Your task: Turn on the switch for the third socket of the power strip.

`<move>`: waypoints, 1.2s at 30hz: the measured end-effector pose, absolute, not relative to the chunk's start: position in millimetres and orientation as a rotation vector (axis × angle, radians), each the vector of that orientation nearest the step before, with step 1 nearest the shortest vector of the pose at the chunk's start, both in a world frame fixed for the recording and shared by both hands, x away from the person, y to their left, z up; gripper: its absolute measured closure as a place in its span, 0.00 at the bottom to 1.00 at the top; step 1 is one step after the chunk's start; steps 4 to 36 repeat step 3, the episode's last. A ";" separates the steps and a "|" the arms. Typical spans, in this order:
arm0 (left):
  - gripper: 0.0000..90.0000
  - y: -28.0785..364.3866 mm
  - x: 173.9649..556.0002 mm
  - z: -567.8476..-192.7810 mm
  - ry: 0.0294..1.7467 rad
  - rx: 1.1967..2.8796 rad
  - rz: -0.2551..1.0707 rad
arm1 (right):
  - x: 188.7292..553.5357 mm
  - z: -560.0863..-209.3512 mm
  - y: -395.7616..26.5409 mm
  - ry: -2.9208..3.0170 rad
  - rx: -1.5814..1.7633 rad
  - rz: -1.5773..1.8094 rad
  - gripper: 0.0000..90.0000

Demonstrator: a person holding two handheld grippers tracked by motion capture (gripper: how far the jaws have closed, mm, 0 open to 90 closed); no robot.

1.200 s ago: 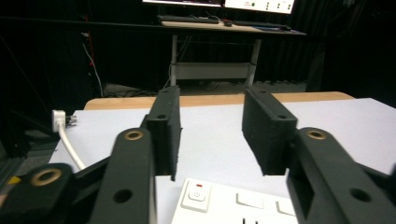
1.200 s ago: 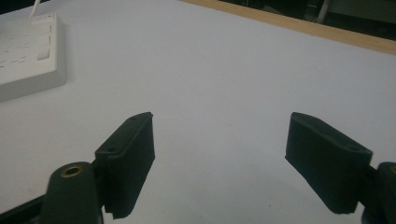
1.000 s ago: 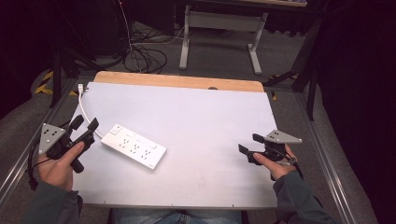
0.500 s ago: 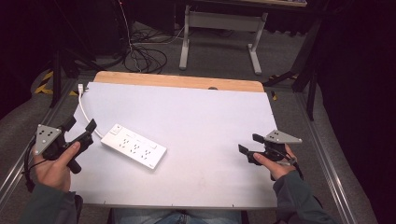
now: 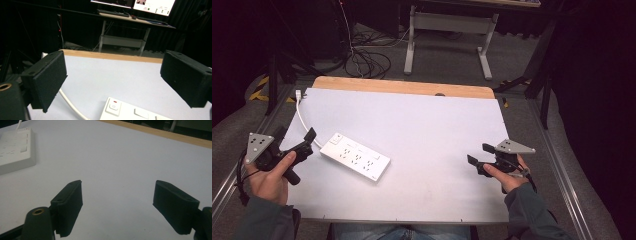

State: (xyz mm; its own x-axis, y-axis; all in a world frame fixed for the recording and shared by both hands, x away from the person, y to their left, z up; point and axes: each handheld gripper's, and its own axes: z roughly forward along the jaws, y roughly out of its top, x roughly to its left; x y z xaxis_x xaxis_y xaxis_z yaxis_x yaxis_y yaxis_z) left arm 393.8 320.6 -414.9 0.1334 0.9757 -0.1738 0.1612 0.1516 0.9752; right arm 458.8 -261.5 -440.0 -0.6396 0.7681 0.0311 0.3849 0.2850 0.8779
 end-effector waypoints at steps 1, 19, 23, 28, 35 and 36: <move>0.05 320.7 393.8 -414.9 1.277 1.265 0.908 | 458.7 -439.9 -261.5 2.160 1.041 1.307 0.27; 0.04 320.0 393.9 -414.6 1.274 1.266 0.907 | 458.6 -439.9 -261.5 2.161 1.042 1.305 0.27; 0.04 320.0 393.9 -414.6 1.274 1.266 0.907 | 458.6 -439.9 -261.5 2.161 1.042 1.305 0.27; 0.04 320.0 393.9 -414.6 1.274 1.266 0.907 | 458.6 -439.9 -261.5 2.161 1.042 1.305 0.27; 0.04 320.0 393.9 -414.6 1.274 1.266 0.907 | 458.6 -439.9 -261.5 2.161 1.042 1.305 0.27; 0.04 320.0 393.9 -414.6 1.274 1.266 0.907 | 458.6 -439.9 -261.5 2.161 1.042 1.305 0.27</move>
